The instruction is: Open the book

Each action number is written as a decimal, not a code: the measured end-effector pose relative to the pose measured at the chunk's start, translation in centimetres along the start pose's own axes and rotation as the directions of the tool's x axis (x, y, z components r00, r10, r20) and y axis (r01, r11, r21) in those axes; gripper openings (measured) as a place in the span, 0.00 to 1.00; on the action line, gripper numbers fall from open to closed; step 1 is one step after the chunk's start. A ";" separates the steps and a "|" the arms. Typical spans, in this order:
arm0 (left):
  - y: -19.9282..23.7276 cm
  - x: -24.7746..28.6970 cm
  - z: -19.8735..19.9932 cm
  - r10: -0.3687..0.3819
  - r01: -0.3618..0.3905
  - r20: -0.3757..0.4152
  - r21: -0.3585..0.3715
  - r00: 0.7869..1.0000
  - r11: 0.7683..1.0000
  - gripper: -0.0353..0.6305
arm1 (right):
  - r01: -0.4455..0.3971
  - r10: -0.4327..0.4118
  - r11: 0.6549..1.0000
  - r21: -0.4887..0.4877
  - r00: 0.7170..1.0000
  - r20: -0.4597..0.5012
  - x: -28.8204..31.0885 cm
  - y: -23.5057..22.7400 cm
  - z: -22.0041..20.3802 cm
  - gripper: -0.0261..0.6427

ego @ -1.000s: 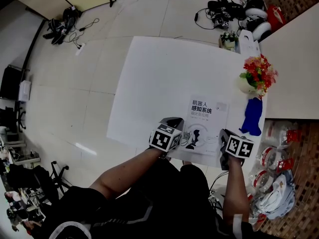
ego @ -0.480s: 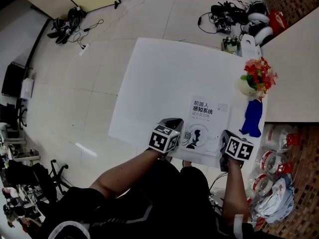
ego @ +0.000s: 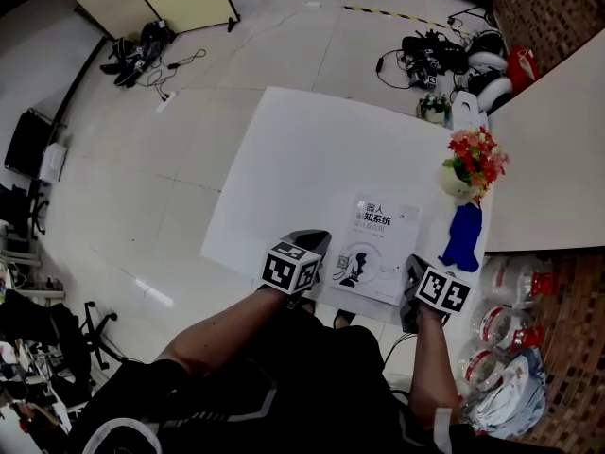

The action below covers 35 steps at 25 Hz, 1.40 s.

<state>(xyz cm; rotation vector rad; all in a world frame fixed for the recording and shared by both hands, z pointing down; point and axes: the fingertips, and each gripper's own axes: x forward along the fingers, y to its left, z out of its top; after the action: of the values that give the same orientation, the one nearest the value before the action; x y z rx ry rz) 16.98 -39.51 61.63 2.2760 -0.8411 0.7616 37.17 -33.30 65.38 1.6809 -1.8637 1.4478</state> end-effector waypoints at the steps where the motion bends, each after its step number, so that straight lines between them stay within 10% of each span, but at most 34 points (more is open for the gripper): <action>1: -0.1 -0.5 0.1 0.000 0.000 0.007 0.006 1.000 1.000 0.05 | -0.011 0.011 1.000 0.002 1.000 0.005 -0.2 0.3 0.2 0.05; 21: 9.7 -10.6 4.0 -0.261 0.242 0.217 0.113 0.941 0.964 0.05 | -0.083 0.075 0.977 -0.197 0.996 -0.046 4.9 23.9 0.2 0.04; 35: 19.3 -13.6 1.3 -0.174 0.170 0.181 0.039 0.968 0.985 0.05 | -0.085 0.031 0.970 -0.226 0.971 -0.235 19.0 30.1 -6.2 0.05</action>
<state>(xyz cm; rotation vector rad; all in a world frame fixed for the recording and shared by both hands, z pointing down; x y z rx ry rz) -4.96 -47.41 57.82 2.4296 -0.7067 0.4911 3.01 -44.86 67.32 1.3007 -1.8833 1.3189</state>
